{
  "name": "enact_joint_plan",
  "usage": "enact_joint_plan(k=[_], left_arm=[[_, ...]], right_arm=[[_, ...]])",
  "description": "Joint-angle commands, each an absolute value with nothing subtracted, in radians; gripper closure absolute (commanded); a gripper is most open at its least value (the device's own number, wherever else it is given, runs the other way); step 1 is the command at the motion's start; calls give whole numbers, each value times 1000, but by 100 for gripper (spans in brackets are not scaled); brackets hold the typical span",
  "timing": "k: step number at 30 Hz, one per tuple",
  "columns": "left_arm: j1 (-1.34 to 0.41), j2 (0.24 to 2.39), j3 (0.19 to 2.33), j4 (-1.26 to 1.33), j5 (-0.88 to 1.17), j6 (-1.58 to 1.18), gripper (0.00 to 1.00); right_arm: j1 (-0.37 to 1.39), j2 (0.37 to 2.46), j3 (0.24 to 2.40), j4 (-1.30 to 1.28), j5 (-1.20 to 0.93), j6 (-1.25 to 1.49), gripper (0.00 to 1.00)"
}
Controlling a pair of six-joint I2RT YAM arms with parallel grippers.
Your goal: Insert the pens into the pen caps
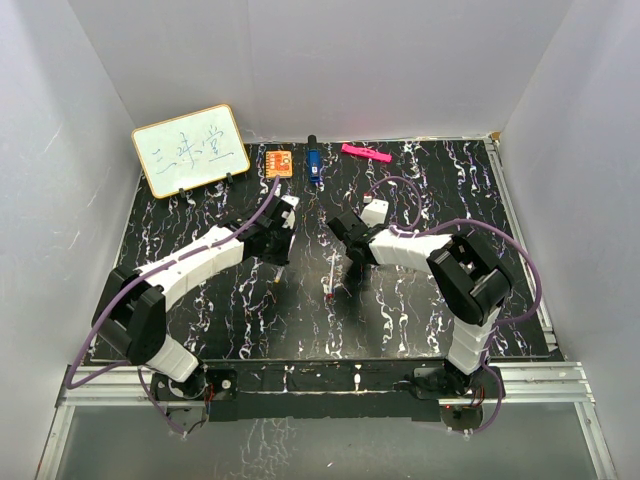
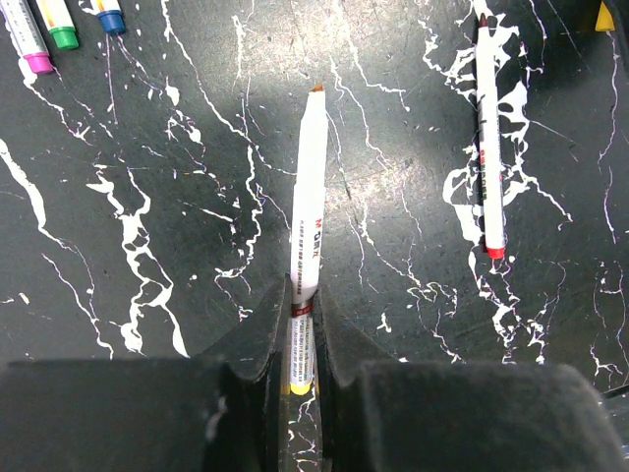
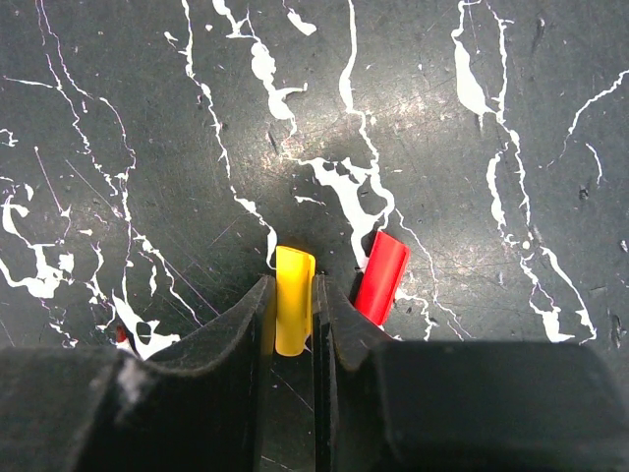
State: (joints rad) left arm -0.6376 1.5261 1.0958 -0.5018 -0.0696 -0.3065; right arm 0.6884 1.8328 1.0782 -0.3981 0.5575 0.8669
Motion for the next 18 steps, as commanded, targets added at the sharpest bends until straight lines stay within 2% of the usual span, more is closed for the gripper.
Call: enact_joint_plan(k=[1,3,9,18], left_arm=[[-631,1506,1127,-510,-53,-307,100],[-630,1511,1127,-508,-45,-306,100],[-631,1525,1127,-500,1,-294,100],[-631,1460,1044,-373,40,-317,100]], right_arm=[[707,1921,1024,-538,398,881,96],[707,1917,1021,-526,389,874,100],[706,1870,1044,-475,390,834,100],[689,1663,1099,-266,485,698,100]])
